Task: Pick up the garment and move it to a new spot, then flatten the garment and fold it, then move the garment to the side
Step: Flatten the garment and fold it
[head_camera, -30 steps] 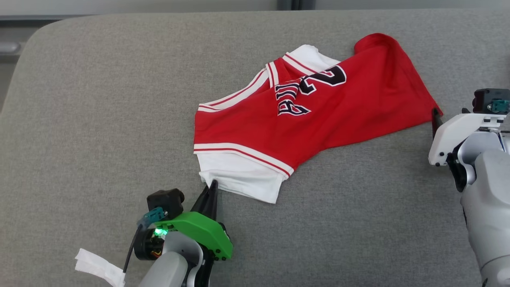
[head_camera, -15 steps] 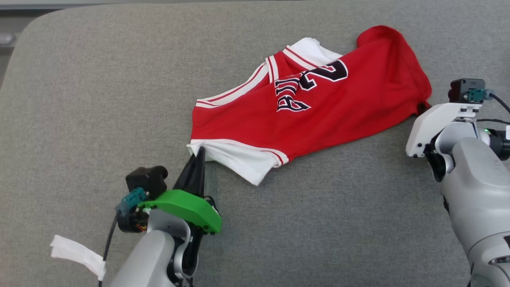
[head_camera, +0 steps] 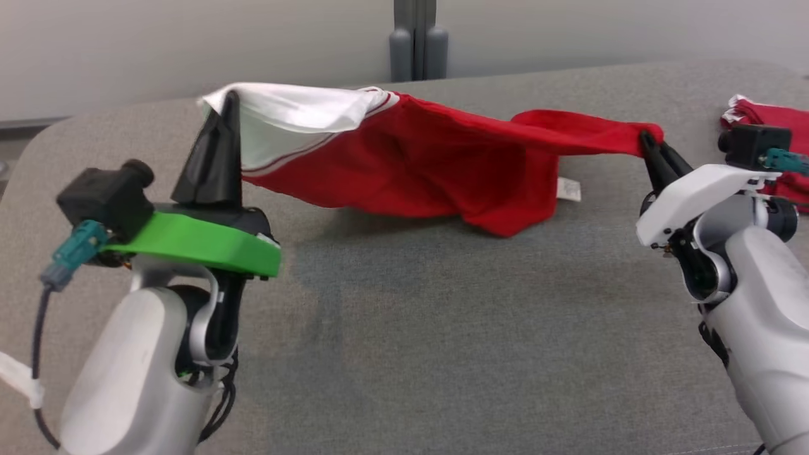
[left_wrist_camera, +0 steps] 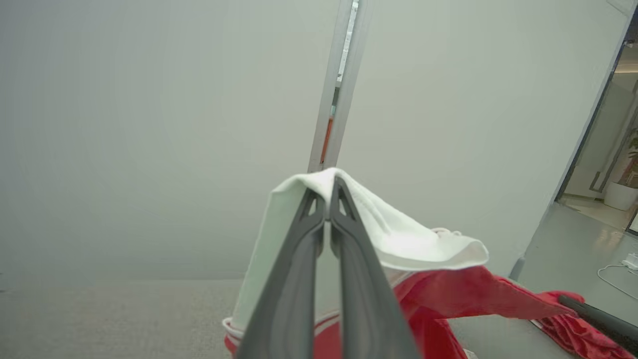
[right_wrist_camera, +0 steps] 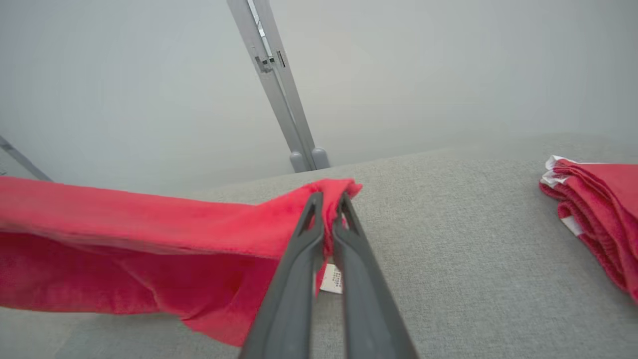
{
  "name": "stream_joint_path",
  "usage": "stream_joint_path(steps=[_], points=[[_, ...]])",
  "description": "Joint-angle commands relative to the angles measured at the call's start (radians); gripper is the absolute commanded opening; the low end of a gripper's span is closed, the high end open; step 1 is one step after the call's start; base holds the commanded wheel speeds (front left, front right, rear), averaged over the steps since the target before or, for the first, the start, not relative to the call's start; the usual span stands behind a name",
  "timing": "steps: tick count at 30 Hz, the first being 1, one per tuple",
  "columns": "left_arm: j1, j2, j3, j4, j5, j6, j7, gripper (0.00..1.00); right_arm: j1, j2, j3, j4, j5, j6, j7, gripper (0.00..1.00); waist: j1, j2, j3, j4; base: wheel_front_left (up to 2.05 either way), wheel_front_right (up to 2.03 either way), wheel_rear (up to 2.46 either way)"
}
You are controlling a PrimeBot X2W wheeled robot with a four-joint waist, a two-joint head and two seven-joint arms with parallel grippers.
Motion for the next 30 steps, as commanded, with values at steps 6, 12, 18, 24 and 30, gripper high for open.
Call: stream_joint_path(steps=[6,12,18,24,30], points=[[-0.039,0.078,0.048,-0.196,0.020,0.032,0.060,0.00,0.153,-0.095,-0.045,-0.372,0.062,-0.001,0.048,0.00,0.0000,0.0000,-0.148,-0.119,0.00,0.00,0.00],[-0.083,0.136,0.074,-0.393,0.035,0.059,0.143,0.00,0.292,-0.082,-0.188,-0.780,0.020,-0.001,0.177,0.00,0.0000,0.0000,-0.175,-0.164,0.00,0.00,0.00],[-0.157,0.163,0.096,-0.540,0.038,0.086,0.223,0.00,0.358,-0.021,-0.308,-1.108,-0.026,-0.001,0.333,0.00,0.0000,0.0000,-0.162,-0.194,0.00,0.00,0.00],[-0.213,0.164,0.078,-0.528,0.021,0.094,0.292,0.00,0.358,0.010,-0.360,-1.202,-0.044,-0.001,0.438,0.00,0.0000,0.0000,-0.095,-0.200,0.00,0.00,0.00],[-0.332,0.162,0.055,-0.355,0.027,0.063,0.325,0.00,0.236,0.028,-0.304,-1.058,-0.048,-0.001,0.420,0.00,0.0000,0.0000,0.072,-0.197,0.00,0.00,0.00]])
